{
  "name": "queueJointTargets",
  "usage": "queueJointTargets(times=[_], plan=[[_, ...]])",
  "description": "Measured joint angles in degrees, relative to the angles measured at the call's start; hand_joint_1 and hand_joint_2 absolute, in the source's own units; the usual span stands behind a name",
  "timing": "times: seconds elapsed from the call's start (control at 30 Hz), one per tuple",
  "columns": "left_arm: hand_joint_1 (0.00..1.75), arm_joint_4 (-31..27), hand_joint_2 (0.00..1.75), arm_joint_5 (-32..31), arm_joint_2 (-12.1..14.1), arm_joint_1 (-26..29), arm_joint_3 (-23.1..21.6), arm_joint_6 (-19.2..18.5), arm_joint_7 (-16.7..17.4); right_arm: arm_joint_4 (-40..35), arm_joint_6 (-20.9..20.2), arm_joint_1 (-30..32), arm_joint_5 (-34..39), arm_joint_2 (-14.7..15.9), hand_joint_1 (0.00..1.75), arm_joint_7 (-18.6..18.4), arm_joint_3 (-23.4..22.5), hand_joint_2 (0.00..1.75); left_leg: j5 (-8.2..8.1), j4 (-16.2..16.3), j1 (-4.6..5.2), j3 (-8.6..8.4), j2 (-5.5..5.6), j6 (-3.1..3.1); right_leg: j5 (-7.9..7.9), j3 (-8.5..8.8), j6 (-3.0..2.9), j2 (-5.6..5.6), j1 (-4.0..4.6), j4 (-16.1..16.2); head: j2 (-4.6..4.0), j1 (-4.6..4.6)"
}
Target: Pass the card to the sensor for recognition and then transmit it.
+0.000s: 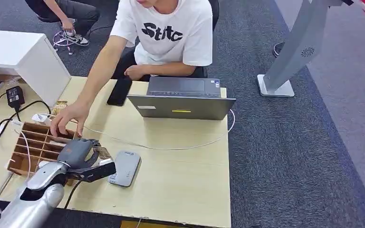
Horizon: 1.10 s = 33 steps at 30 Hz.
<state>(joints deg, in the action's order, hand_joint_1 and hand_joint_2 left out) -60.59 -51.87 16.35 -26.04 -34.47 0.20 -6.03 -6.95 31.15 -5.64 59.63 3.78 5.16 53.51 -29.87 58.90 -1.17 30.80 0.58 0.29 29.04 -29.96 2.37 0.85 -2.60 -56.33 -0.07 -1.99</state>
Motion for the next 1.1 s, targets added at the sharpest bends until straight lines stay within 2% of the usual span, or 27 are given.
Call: queueJointTargets(times=[0.1,0.2,0.33,0.47,0.63,0.73,0.87,1.0,1.1], plan=[[1.75,0.2,1.75,-0.4,0.0,0.0,0.0,0.3,0.0,0.0,0.0,0.0,0.1,-0.1,0.0,0.0,0.1,1.75,0.0,0.0,0.0,0.0,0.0,0.0,0.0,0.0,0.0,0.0,0.0,0.0,0.0,0.0],[1.75,0.3,1.75,-1.9,-0.7,0.6,0.0,2.6,-0.4,0.0,0.0,0.0,0.4,-0.1,0.0,0.2,0.2,1.75,0.0,0.0,0.0,0.0,-0.01,0.0,0.0,-0.03,0.0,0.0,0.0,0.0,0.0,0.02],[1.75,-0.3,1.75,-3.7,-3.0,0.8,0.1,5.0,-0.9,0.0,0.1,0.0,0.9,-0.2,0.0,0.2,0.3,1.75,0.0,0.0,0.0,0.05,0.05,0.01,0.0,-0.04,0.0,-0.03,0.0,0.0,0.0,0.02],[1.75,-2.3,1.75,-4.1,-5.5,0.8,0.3,5.5,-2.6,0.0,0.5,-0.1,0.8,-0.4,0.0,0.0,0.9,1.75,-0.01,0.0,0.01,0.08,0.06,0.02,0.0,-0.06,0.0,-0.02,0.0,0.0,0.0,0.0],[1.75,-6.8,1.75,0.4,-6.5,0.2,1.3,3.2,-5.4,0.0,0.9,-0.1,1.6,-0.4,0.0,0.0,1.7,1.75,-0.01,0.0,0.0,0.09,0.04,0.02,0.0,-0.13,0.0,0.0,0.01,0.0,0.0,0.02],[1.75,-9.9,1.75,2.7,-6.5,-0.5,2.3,1.8,-5.6,0.0,0.9,-0.1,2.1,-0.4,0.0,0.0,1.8,1.75,-0.01,0.0,-0.01,0.1,0.04,0.01,0.0,-0.14,0.0,0.0,0.01,0.0,0.0,0.02],[1.75,-13.2,1.75,6.4,-6.2,-1.7,3.7,-2.3,-5.5,0.0,1.0,0.0,2.5,-0.4,0.0,0.1,2.2,1.75,-0.01,0.0,-0.01,0.11,0.03,0.01,0.0,-0.13,0.0,0.0,0.01,0.0,0.0,0.0],[1.75,-14.0,1.75,7.4,-5.4,-2.7,4.1,-5.2,-5.2,0.0,0.9,0.0,2.6,-0.4,0.0,0.1,2.8,1.75,-0.01,0.0,0.0,0.11,0.03,0.01,0.0,-0.13,0.0,0.02,0.0,0.0,0.0,0.0],[1.75,-13.5,1.75,7.0,-4.9,-2.9,4.1,-5.2,-5.0,0.0,0.8,-0.1,2.6,-0.5,0.0,0.1,3.2,1.75,-0.01,0.0,0.0,0.11,0.04,0.01,0.0,-0.14,0.0,0.01,0.0,0.0,0.0,0.02]])
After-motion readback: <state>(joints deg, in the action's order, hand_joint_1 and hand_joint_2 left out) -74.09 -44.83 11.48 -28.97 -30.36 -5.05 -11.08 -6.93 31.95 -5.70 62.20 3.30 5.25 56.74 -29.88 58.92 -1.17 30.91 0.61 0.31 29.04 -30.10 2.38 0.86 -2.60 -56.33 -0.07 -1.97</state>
